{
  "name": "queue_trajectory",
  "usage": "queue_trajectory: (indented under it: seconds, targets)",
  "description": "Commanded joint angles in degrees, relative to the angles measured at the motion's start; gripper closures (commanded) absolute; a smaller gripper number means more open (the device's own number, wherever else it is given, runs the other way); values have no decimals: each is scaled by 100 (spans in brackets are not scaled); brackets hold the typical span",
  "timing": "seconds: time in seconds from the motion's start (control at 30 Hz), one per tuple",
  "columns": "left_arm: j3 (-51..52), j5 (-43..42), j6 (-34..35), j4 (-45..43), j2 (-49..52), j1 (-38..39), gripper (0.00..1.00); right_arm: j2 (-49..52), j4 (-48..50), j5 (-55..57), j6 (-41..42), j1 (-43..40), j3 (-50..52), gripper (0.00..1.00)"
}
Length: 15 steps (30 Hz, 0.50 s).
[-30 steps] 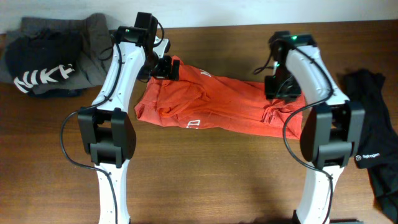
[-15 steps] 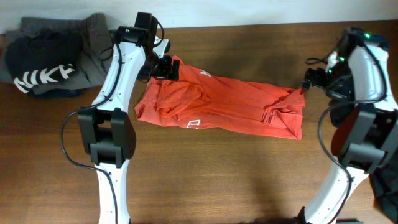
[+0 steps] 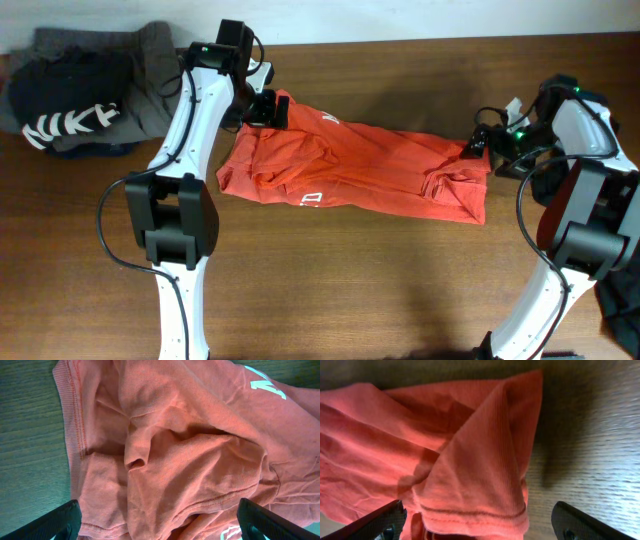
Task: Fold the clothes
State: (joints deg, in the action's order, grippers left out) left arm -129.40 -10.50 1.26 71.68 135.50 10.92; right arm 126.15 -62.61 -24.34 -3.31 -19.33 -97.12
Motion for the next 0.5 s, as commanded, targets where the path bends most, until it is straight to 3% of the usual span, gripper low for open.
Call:
queue_trajectory:
  seconds: [0.0, 0.07, 0.27, 0.37, 0.47]
  targets:
    - [-81, -63, -87, -11, -138, -13, 1, 76, 151, -170, -76, 28, 160, 4]
    - [-81, -63, -87, -13, -138, -13, 1, 76, 199, -304, -76, 35, 179, 10]
    - [-81, -63, -87, -11, -138, -13, 1, 76, 208, -461, -76, 96, 188, 44]
    - [-81, -63, -87, -11, -138, -13, 1, 76, 203, -463, -74, 136, 188, 54]
    - [-81, -63, -87, -11, -138, -13, 1, 76, 205, -461, -68, 151, 186, 72]
